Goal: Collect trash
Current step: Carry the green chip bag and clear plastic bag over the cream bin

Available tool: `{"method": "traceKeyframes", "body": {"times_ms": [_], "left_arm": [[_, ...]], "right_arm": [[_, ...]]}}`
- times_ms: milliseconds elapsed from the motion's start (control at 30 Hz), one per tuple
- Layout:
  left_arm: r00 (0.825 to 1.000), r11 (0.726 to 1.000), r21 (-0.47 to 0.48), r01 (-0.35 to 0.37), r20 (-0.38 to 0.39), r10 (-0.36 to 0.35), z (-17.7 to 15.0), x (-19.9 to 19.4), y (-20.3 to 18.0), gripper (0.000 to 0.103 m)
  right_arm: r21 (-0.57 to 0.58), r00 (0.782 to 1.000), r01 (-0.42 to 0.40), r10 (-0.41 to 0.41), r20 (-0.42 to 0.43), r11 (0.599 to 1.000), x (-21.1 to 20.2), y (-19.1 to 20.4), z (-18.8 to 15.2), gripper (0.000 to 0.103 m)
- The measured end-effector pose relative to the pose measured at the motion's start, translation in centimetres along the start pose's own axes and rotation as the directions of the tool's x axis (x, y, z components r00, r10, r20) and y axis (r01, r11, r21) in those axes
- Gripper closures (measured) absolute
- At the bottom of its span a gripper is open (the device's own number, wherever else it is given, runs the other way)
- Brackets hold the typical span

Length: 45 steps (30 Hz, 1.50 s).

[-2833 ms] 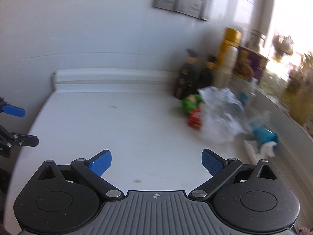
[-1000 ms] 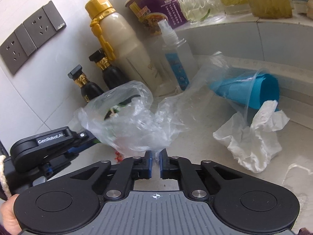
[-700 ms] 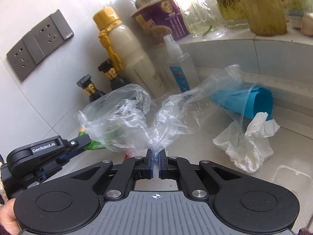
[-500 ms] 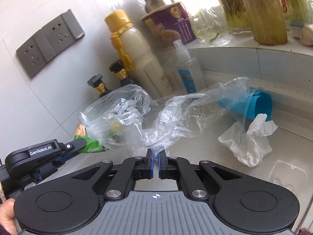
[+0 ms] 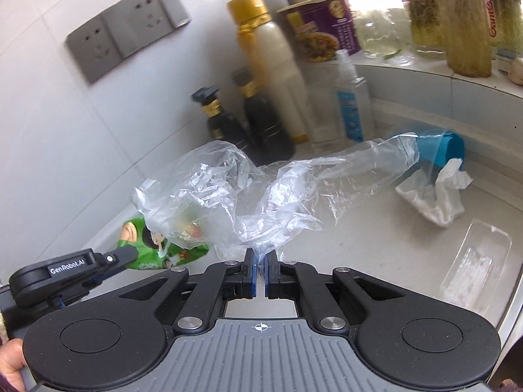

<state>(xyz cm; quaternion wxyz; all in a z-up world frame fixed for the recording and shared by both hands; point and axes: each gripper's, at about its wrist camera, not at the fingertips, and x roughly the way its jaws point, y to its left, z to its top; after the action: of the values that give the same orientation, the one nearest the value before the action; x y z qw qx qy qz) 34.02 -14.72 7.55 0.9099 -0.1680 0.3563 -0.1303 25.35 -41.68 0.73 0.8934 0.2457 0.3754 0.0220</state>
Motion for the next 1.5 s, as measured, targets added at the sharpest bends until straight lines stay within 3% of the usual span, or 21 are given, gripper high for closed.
{"method": "traceKeyframes", "body": {"times_ms": [267,867,1033,1233,1500], "left_arm": [[0.998,0.998,-0.056,-0.01,-0.055,0.007,-0.7,-2.7,2.9,0.088],[0.999,0.996,-0.091,0.024,-0.03,-0.027,-1.2,-11.3,10.7,0.088],[0.999,0.999,-0.05,0.018,-0.038,-0.02,-2.4,-13.3,12.8,0.088],[0.999,0.998,-0.067,0.021,-0.038,-0.023,-4.0,-15.7,16.2,0.088],[1.0,0.999,-0.045,-0.019,-0.019,0.018,-5.7,-18.1,19.4,0.088]], "right_arm": [[-0.055,1.0,-0.007,0.005,-0.03,0.998,-0.9,3.6,-1.7,0.1],[-0.124,0.986,-0.142,0.13,-0.101,0.982,-2.7,12.0,-6.5,0.1],[-0.165,0.975,-0.196,0.174,-0.138,0.967,-2.6,14.8,-8.3,0.1],[-0.181,0.956,-0.265,0.234,-0.178,0.947,-1.8,18.0,-10.5,0.1],[-0.203,0.927,-0.336,0.284,-0.246,0.92,-0.1,22.3,-14.0,0.1]]}}
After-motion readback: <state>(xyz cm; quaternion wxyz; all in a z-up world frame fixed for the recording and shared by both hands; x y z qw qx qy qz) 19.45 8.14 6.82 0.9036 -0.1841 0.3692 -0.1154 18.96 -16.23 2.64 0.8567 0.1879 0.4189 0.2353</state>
